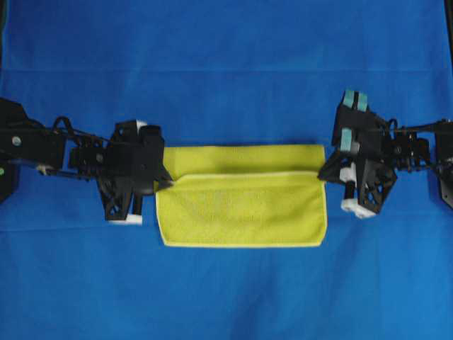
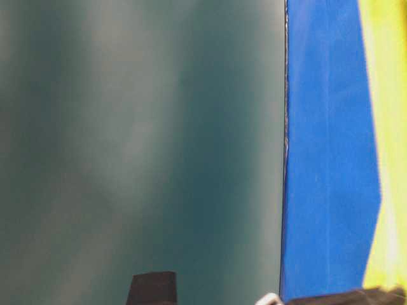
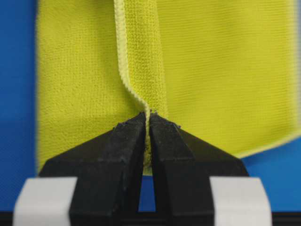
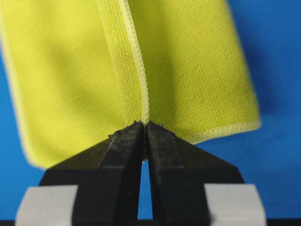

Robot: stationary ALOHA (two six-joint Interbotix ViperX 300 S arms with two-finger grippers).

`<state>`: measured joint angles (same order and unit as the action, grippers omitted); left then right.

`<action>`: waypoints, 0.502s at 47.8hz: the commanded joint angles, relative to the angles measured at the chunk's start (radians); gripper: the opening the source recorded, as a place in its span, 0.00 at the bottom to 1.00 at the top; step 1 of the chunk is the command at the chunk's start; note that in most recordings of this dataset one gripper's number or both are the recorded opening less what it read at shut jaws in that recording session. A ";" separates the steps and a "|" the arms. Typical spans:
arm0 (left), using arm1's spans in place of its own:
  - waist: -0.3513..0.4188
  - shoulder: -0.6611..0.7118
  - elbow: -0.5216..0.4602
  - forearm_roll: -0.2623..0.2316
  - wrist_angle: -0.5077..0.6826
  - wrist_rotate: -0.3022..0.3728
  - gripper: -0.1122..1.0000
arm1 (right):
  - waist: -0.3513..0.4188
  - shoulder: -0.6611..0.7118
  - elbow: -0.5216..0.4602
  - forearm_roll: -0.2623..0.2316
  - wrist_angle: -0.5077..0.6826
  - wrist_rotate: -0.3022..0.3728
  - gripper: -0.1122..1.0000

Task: Fold the yellow towel.
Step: 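Lift the top corners and fold them down toward the bottom edge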

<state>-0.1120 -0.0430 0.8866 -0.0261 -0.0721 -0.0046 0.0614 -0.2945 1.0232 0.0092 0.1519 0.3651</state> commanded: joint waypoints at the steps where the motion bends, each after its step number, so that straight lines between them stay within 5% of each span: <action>1: -0.049 0.003 -0.034 -0.003 0.000 -0.034 0.11 | 0.057 0.006 -0.009 0.003 -0.005 0.028 0.13; 12: -0.144 0.057 -0.071 -0.003 0.000 -0.112 0.11 | 0.163 0.060 -0.025 0.003 -0.029 0.097 0.13; 24: -0.186 0.069 -0.087 -0.003 0.003 -0.117 0.11 | 0.221 0.107 -0.049 0.003 -0.060 0.129 0.13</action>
<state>-0.2869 0.0383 0.8161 -0.0276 -0.0675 -0.1227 0.2684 -0.1871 0.9971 0.0092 0.1074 0.4909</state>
